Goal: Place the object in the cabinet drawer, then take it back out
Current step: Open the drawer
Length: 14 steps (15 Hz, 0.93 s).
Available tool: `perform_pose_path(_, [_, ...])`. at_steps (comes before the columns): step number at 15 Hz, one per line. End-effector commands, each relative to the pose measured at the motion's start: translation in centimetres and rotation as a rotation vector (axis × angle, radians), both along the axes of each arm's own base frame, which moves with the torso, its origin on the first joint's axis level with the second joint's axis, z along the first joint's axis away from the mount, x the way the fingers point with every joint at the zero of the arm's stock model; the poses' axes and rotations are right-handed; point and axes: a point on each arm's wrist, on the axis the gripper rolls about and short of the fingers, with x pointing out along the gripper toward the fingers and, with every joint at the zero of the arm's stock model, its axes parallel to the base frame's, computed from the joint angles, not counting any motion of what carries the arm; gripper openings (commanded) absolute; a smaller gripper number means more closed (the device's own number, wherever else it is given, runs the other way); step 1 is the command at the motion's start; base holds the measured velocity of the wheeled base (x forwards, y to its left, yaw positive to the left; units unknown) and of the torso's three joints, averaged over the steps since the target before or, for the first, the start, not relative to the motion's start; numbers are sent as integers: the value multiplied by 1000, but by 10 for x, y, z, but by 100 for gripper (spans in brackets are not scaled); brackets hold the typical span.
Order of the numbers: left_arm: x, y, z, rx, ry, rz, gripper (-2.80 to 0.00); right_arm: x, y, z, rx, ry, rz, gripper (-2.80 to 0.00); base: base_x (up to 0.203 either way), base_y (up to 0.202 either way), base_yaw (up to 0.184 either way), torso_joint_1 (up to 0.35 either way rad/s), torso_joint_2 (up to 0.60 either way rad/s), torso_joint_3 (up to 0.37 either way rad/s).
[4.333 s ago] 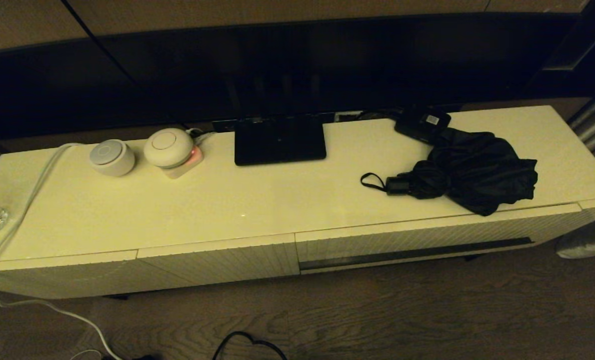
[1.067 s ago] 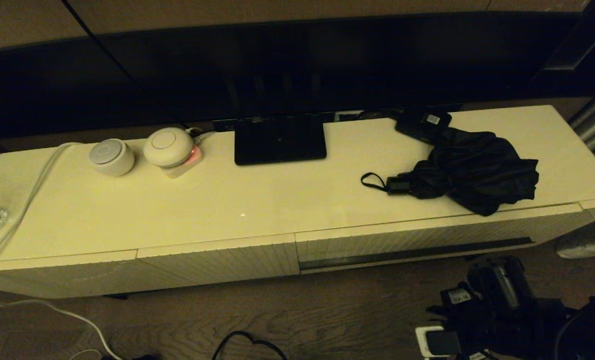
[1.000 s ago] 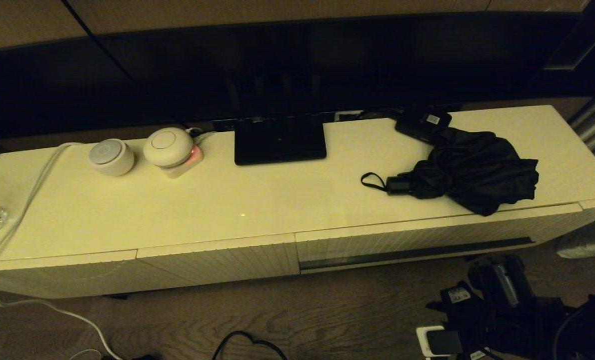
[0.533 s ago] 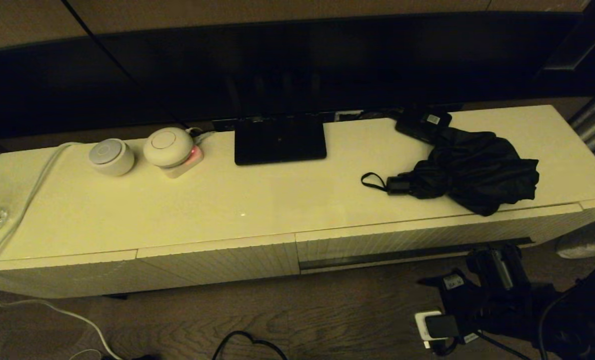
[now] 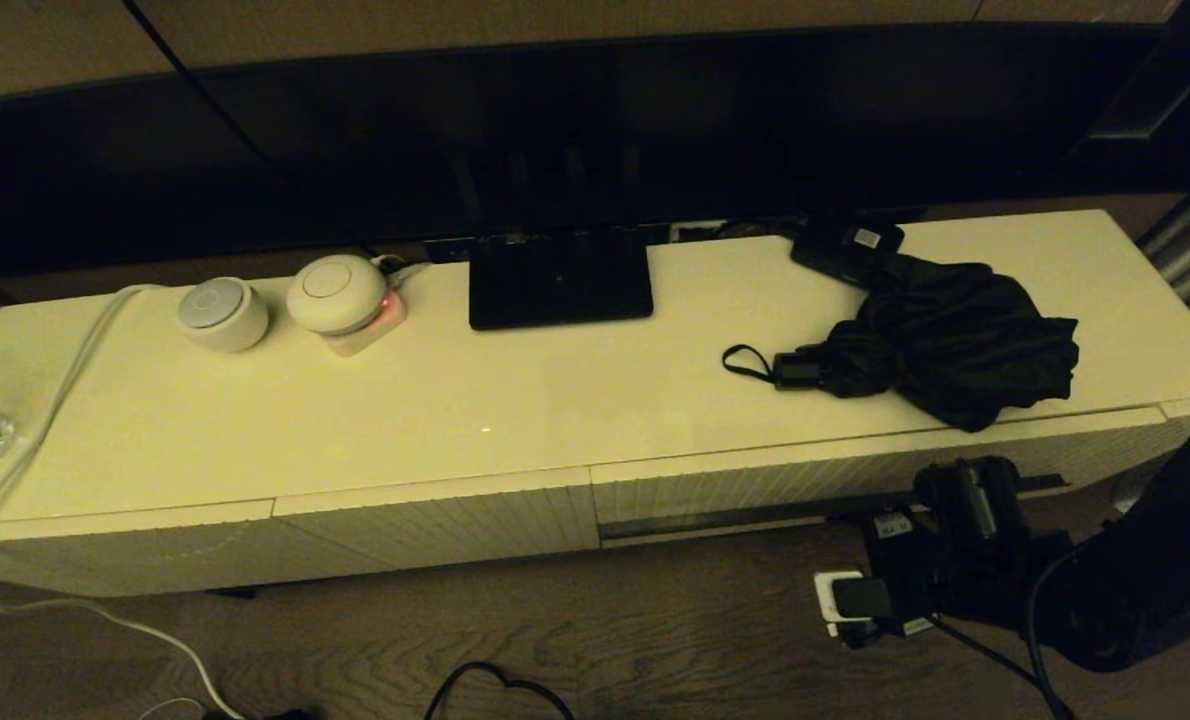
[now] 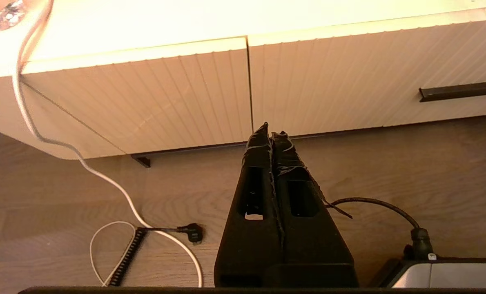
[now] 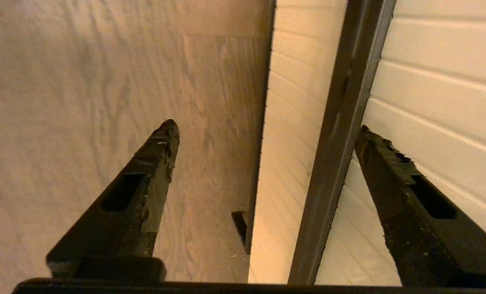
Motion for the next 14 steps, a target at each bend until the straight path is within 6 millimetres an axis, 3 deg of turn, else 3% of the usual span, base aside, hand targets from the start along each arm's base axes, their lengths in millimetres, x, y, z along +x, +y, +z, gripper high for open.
perform_pose_path(1, [0,0,-1,1,3,1,-280,10,-1,-5,-4,-9,-3,0,0,0,0,0,0,0])
perform_pose_path(9, [0,0,-1,1,3,1,-280,38,3,-5,8,-67,-14,0,0,0,0,0,0,0])
perform_pose_path(14, [0,0,-1,1,3,1,-280,32,0,-21,6,-3,-29,0,0,0,0,0,0,0])
